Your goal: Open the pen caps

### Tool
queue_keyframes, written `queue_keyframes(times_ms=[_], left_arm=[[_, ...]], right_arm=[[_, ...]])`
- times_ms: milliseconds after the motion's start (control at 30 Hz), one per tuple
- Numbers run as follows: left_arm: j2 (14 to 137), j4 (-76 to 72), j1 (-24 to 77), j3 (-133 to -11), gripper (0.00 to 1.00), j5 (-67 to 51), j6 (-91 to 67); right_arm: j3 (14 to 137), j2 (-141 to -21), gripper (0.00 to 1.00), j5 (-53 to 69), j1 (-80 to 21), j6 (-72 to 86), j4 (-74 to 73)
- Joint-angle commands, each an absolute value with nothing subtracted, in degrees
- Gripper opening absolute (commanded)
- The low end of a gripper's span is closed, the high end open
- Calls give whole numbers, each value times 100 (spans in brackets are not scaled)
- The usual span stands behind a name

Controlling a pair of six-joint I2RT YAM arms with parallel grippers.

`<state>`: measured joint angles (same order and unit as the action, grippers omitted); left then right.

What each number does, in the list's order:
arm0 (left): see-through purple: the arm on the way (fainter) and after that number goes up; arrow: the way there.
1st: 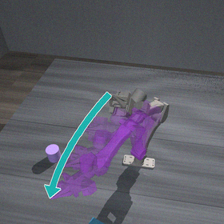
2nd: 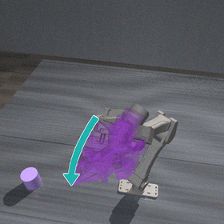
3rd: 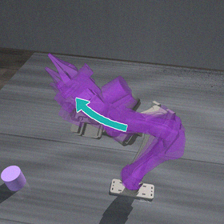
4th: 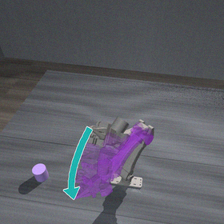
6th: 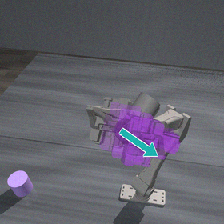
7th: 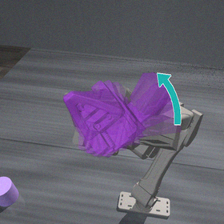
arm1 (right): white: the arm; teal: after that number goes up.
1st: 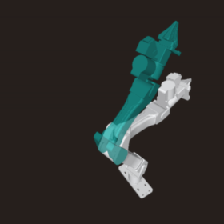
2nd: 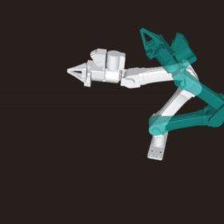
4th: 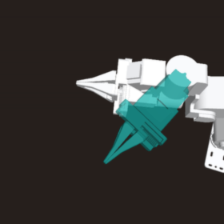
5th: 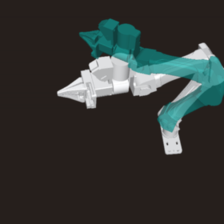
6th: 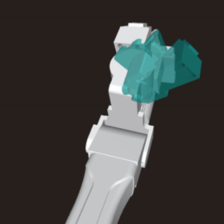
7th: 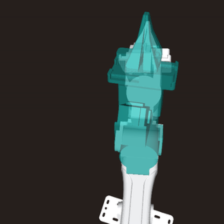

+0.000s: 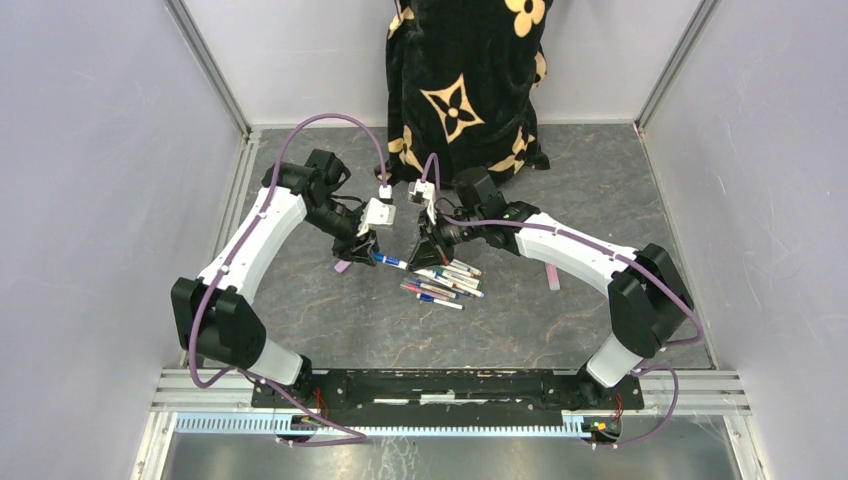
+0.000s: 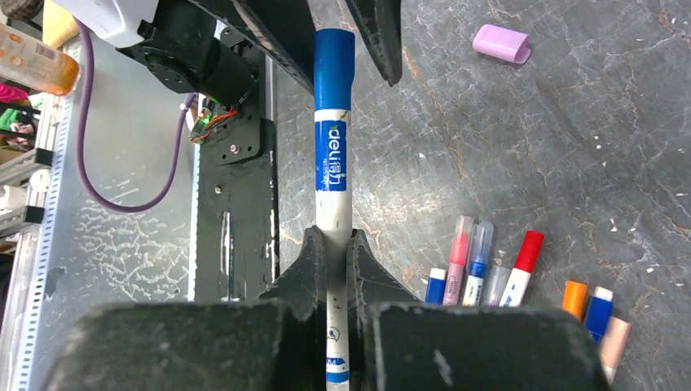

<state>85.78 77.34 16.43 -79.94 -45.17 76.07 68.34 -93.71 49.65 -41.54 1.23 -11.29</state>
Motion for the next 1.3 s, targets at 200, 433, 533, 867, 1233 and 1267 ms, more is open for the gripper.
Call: queue_keyframes(times_ms=[200, 433, 533, 867, 1233, 1267], left_arm=[[8422, 7358, 1877, -7767, 13, -4651, 7589], [8423, 7363, 1875, -7770, 2, -4693, 7541], [8403, 7365, 1878, -7770, 2, -4713, 7554], [8437, 7698, 1248, -7807, 2, -3754, 8248], [8760, 6940, 308, -7447, 2, -3982, 8343], [8761, 6647, 366, -7279, 2, -4043, 8096]], right_arm=[[7055, -9443, 8, 5269, -4158, 584, -573], [7025, -9806, 49, 5494, -4169, 875, -249], [7165, -10023, 48, 5640, -4173, 995, -172], [6558, -9667, 0, 5033, -4048, 354, -912], [5600, -8936, 0, 3533, -3176, 245, -1415], [5531, -8862, 0, 3050, -3018, 367, -1452]])
